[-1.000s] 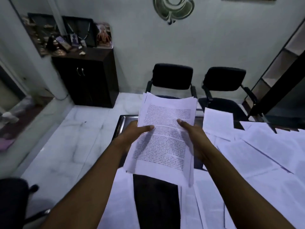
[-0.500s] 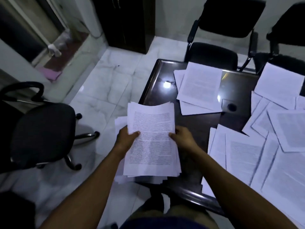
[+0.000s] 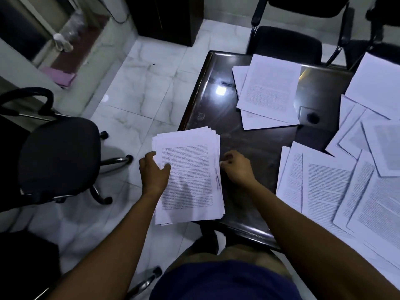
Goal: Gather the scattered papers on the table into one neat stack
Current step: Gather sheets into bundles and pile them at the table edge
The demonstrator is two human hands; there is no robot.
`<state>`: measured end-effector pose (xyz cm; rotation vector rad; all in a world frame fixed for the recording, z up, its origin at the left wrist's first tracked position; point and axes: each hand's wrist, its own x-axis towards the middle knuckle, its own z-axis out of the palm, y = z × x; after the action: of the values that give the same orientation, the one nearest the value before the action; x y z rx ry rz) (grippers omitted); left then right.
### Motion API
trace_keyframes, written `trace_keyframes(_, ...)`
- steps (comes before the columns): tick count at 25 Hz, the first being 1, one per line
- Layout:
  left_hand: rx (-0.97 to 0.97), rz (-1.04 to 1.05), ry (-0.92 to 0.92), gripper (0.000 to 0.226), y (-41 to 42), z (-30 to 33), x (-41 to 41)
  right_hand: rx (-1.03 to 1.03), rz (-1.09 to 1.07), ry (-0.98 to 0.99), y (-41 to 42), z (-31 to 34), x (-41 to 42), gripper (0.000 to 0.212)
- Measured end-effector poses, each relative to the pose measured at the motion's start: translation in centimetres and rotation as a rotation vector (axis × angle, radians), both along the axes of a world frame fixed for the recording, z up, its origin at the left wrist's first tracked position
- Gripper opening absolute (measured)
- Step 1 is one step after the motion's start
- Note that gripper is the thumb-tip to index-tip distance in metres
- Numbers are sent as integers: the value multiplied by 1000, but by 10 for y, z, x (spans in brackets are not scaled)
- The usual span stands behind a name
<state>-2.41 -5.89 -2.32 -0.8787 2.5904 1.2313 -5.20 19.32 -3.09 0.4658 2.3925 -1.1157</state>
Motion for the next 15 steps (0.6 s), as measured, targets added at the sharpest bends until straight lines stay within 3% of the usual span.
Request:
trace_keyframes(8, 114, -181, 61, 40, 88, 21, -73, 15, -194, 39, 87, 28, -31, 42)
trace_keyframes(15, 187, -359, -50, 48, 176, 13, -163, -21, -375, 106, 184, 42, -85, 36)
